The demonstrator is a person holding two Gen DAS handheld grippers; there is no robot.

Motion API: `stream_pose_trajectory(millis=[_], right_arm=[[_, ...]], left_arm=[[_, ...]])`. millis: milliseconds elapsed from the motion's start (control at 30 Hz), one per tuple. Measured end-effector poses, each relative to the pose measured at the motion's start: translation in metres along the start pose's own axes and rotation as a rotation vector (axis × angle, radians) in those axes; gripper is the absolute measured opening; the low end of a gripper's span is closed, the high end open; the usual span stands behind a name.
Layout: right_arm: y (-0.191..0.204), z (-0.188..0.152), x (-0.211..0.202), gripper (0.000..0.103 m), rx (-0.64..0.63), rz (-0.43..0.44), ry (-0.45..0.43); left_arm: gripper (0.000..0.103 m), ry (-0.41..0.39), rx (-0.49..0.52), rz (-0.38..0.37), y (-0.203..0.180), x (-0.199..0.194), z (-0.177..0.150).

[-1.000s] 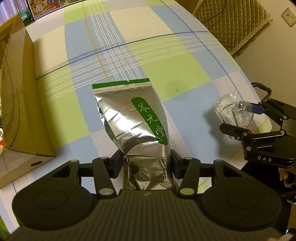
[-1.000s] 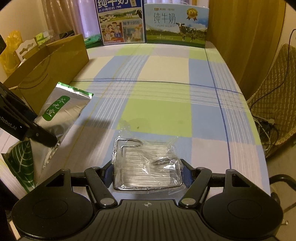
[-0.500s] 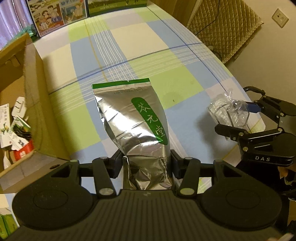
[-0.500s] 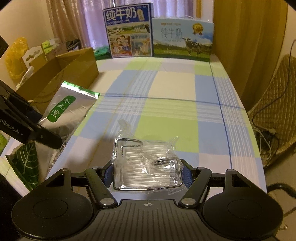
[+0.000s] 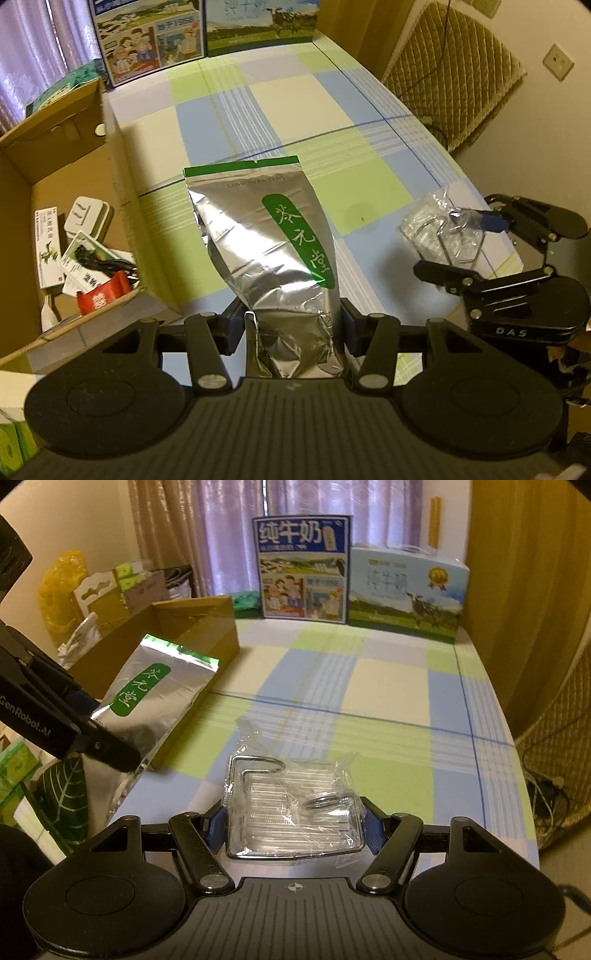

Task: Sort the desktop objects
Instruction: 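Carry the foil pouch and wrapped rack with both grippers over the cardboard box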

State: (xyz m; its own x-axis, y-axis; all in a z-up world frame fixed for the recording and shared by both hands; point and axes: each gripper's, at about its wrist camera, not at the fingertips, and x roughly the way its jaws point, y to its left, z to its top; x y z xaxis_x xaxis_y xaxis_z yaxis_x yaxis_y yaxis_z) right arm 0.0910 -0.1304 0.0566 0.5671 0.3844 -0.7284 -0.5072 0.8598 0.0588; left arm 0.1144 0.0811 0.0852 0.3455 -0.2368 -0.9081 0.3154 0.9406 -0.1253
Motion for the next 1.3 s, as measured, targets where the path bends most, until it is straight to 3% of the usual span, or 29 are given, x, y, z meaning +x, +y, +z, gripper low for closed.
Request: stream_pose_trajectory(millis=[567, 1300], right_arm=[[0.063, 0.039, 0.009, 0.067, -0.100, 0.077, -0.044], [0.152, 0.073, 0.036, 0.067, -0.199, 0.207, -0.066]], left_arm=[[0.047, -0.048, -0.049, 0.055, 0.057, -0.065, -0.019], [0.047, -0.048, -0.151, 0.156, 0.144, -0.120, -0.062]])
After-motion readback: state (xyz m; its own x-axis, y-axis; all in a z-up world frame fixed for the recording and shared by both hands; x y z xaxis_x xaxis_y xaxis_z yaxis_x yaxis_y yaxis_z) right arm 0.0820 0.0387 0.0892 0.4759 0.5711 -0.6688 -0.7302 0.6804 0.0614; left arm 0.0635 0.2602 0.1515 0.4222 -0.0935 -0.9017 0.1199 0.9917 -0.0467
